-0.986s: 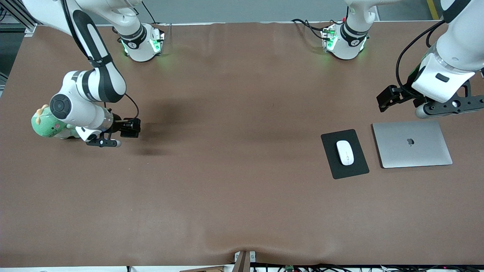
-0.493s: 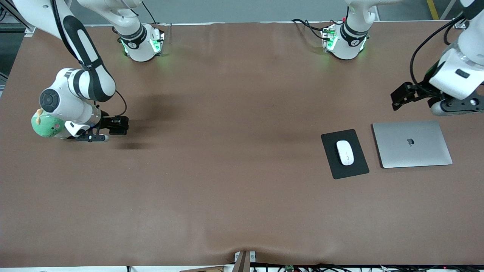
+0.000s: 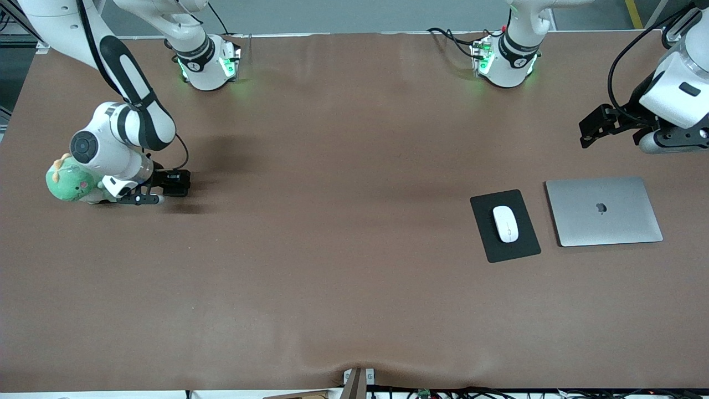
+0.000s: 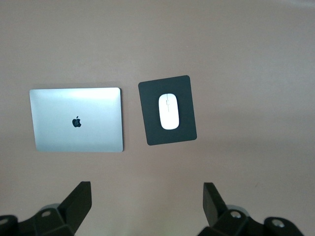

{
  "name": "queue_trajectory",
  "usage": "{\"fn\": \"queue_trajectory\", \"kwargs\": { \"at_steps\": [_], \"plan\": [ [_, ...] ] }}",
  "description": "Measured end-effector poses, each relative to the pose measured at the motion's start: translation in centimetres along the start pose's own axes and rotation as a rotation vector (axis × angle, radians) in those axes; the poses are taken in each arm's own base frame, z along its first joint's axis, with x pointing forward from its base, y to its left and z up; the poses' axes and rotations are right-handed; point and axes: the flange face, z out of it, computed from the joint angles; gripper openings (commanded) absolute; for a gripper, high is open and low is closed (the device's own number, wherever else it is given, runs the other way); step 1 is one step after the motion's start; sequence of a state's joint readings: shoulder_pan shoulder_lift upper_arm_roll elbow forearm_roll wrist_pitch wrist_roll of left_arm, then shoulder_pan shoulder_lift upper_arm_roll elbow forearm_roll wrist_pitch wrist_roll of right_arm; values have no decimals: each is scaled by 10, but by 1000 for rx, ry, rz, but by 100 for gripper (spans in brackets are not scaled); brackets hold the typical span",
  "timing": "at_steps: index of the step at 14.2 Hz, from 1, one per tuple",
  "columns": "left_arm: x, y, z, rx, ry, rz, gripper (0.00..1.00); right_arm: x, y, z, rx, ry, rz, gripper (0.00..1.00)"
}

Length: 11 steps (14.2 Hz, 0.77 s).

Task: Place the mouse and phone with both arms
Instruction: 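Lower the black phone beside the green plush toy with the right gripper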

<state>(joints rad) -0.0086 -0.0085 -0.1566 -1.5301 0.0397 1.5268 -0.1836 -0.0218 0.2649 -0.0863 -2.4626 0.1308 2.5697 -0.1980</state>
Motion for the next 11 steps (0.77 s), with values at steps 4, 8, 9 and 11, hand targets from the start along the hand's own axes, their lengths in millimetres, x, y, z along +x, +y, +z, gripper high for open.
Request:
{"fn": "queue_trajectory", "kwargs": {
  "at_steps": [4,8,9,11],
  "plan": [
    [-2,-9,0,-3,-6,-17,100,-1,1,7,0,-15,-4,97],
    [-1,-13,5,-3,-16,-25,100,-1,1,9,0,-18,-4,100],
    [-1,-13,7,-2,-19,-25,100,0,2,8,0,-17,-3,100],
    [2,-13,12,-3,-25,-24,100,3,2,4,7,-34,-3,100]
  ]
}}
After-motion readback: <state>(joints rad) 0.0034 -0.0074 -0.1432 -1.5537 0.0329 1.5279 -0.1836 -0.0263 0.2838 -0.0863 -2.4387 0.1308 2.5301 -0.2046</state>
